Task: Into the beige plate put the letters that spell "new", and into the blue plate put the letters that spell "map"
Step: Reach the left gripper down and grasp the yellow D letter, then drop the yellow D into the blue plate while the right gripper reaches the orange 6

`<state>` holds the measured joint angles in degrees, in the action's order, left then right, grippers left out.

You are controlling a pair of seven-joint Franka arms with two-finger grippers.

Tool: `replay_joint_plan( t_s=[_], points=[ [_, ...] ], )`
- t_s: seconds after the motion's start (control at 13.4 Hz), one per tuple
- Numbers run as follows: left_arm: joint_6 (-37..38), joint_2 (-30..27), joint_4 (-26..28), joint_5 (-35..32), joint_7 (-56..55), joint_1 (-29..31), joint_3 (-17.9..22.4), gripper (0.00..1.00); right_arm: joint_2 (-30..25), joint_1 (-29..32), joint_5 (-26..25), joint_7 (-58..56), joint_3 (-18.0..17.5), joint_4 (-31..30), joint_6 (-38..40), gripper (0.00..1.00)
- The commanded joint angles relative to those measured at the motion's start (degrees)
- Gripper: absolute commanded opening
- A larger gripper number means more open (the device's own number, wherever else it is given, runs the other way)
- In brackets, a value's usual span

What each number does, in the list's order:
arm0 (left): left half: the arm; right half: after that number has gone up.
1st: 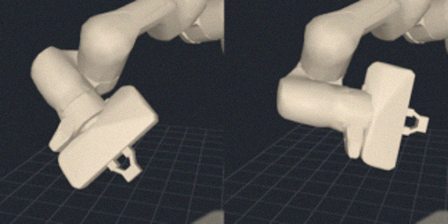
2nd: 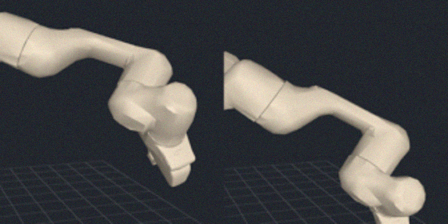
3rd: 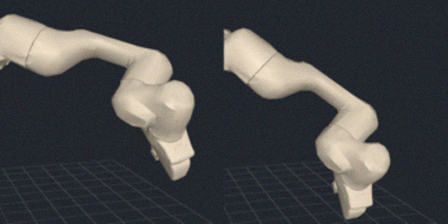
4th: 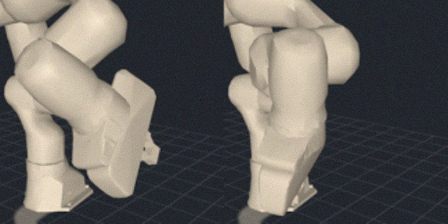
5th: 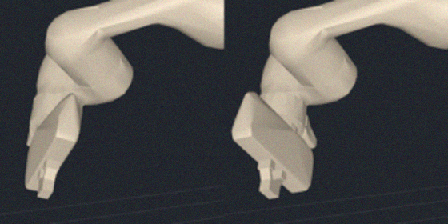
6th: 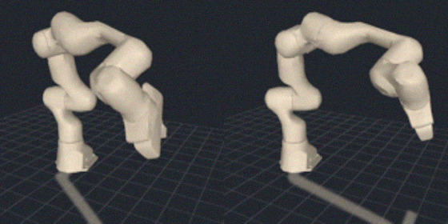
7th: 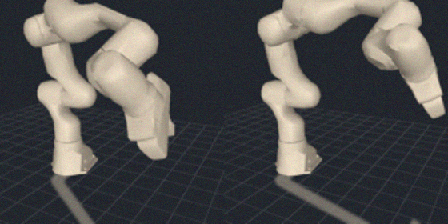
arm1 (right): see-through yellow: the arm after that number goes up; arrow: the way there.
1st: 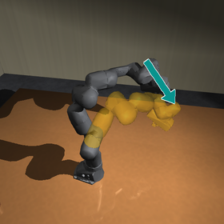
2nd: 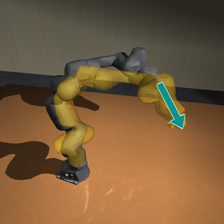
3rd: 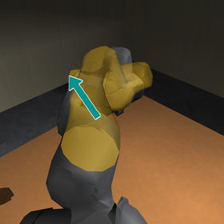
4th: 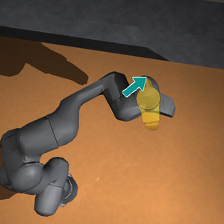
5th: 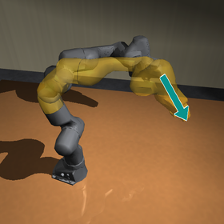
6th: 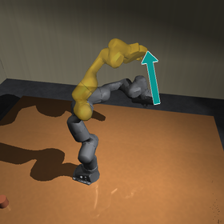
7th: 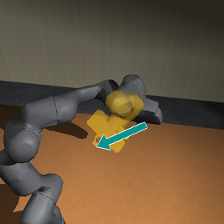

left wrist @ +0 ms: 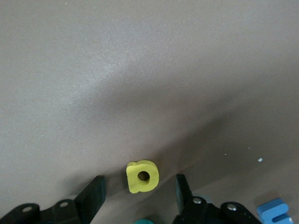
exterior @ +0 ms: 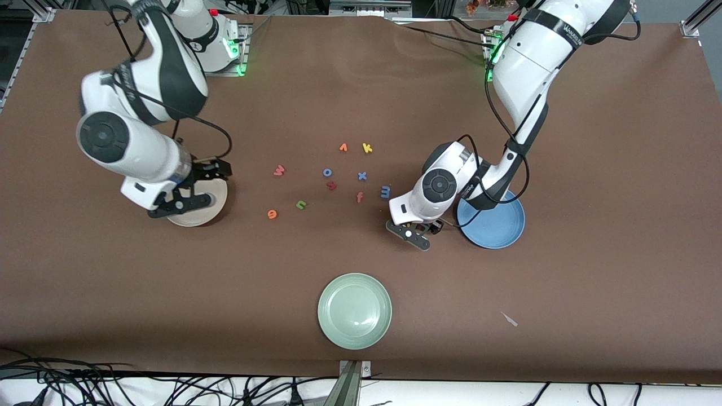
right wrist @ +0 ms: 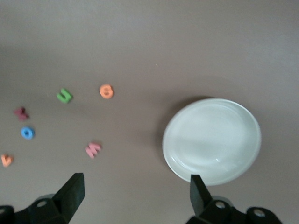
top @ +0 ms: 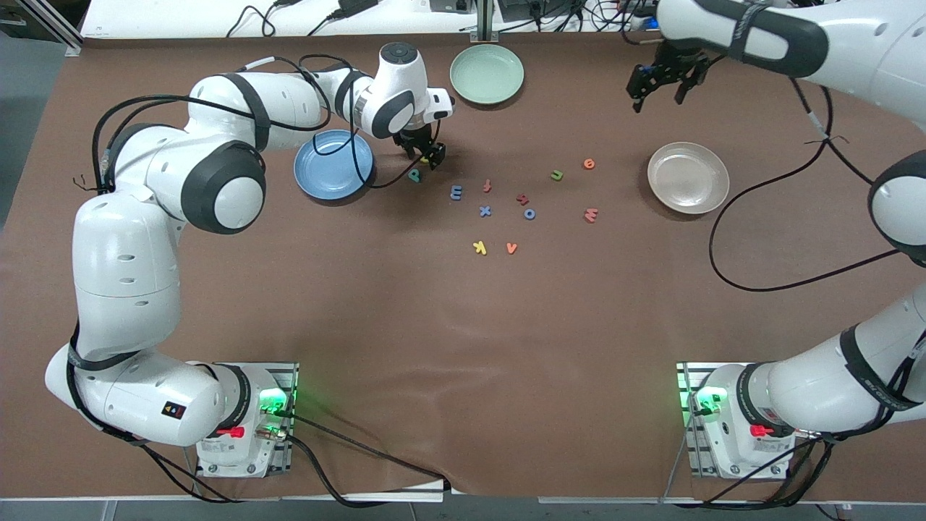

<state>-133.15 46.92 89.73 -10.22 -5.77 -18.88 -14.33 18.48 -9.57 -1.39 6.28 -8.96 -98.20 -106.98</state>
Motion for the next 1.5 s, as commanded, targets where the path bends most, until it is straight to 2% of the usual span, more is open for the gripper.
replay_joint_plan(
  t_s=[0.0,0.07,0.15,0.3,0.52,0.67,0.75,0.9,1.05,1.12,1.2,1.35,1.42],
  points=[
    [-0.1,1.2,-1.6,-2.3,-0.7,-0.4,0.3,0.27,0.9,-2.5,0.8,4.2,0.2,-3.9,-7.6,1.0],
    [0.0,0.9,-1.6,-2.4,-0.6,-0.5,0.4,0.15,1.2,-3.1,0.8,5.0,0.2,-6.2,-11.6,1.0],
    [0.1,0.6,-1.7,-2.4,-0.6,-0.3,0.4,0.12,1.3,-3.5,0.8,5.9,0.2,-9.0,-16.8,1.0],
    [1.4,-0.7,-2.5,-2.4,-0.3,0.7,0.4,0.01,3.1,-4.2,0.7,7.8,0.2,-13.0,-25.3,1.0],
    [8.9,-6.6,-2.6,-2.4,1.1,3.7,0.2,0.02,6.2,-5.5,0.5,8.7,0.2,-15.6,-33.4,1.0],
    [14.5,-8.7,-2.0,-2.3,7.4,7.0,0.2,0.03,7.7,-5.7,0.5,8.9,0.3,-16.2,-35.0,1.0],
    [17.7,-9.0,-1.8,-2.3,10.9,9.7,0.3,0.07,8.5,-5.7,0.4,8.9,0.3,-16.3,-35.0,1.0],
    [18.9,-9.0,-0.6,-1.3,19.8,16.7,-1.7,0.08,10.2,-5.7,-0.1,8.8,0.3,-15.8,-35.0,1.0],
    [17.7,-8.4,3.6,-2.0,22.3,17.3,-1.8,0.13,11.7,-6.0,-0.8,8.3,0.3,-15.1,-35.8,1.0],
    [14.7,-9.0,6.1,-2.1,21.8,17.2,-1.8,0.14,12.6,-6.1,-1.5,8.3,0.3,-14.6,-36.5,1.0],
    [13.7,-9.2,7.2,-2.2,21.2,17.1,-1.8,0.28,13.1,-6.1,-2.3,8.1,0.3,-13.8,-36.5,1.0],
    [13.9,-9.2,6.7,-2.2,21.3,17.1,-1.8,1.0,14.4,-6.1,-4.0,8.0,0.3,-12.7,-36.5,0.99],
    [14.1,-9.4,6.2,-2.2,21.2,16.5,-2.0,1.0,14.7,-6.1,-5.0,8.0,0.3,-12.6,-36.5,0.99]
  ],
)
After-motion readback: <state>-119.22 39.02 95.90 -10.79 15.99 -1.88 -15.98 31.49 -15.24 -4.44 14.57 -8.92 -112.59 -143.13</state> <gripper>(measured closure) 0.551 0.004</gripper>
